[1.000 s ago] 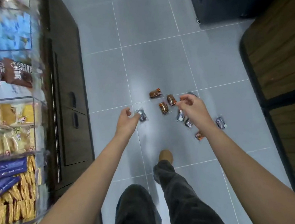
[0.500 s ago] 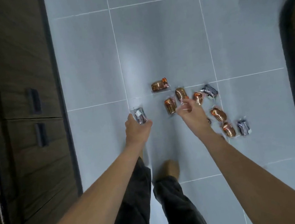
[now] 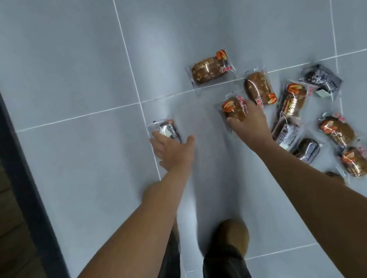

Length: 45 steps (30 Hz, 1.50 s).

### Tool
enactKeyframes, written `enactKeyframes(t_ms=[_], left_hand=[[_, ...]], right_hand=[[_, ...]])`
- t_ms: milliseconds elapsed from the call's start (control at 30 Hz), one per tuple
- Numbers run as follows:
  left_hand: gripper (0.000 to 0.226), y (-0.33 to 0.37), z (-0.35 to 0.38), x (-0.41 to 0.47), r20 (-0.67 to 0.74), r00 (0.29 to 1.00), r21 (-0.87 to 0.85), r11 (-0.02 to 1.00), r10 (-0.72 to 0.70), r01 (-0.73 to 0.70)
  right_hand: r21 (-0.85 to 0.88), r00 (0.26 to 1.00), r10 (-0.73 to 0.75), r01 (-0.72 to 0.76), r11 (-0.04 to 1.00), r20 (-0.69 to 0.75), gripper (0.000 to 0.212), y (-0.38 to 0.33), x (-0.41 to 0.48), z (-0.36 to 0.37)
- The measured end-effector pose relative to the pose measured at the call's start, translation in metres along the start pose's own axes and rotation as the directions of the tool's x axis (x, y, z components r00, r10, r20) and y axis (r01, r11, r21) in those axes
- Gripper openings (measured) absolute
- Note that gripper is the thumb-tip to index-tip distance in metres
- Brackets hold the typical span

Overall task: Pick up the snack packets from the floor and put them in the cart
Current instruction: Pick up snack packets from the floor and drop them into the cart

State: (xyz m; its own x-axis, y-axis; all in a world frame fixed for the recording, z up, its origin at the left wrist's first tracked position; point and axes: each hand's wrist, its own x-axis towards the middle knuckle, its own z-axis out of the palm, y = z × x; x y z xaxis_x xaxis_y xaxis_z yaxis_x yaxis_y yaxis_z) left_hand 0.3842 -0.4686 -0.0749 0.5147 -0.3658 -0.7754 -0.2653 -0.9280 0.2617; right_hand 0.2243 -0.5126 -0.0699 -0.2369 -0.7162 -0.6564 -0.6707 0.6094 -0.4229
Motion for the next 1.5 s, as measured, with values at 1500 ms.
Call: enactKeyframes(t_ms=[1500], left_hand=[[0.056, 0.128, -0.234, -0.414, 0.205, 0.81, 0.006, 0.827, 0.549, -0.562]], right_hand=[[0.349, 0.985, 0.055, 0.006, 0.937, -0.166, 0.078, -0.114, -0.373, -0.307]])
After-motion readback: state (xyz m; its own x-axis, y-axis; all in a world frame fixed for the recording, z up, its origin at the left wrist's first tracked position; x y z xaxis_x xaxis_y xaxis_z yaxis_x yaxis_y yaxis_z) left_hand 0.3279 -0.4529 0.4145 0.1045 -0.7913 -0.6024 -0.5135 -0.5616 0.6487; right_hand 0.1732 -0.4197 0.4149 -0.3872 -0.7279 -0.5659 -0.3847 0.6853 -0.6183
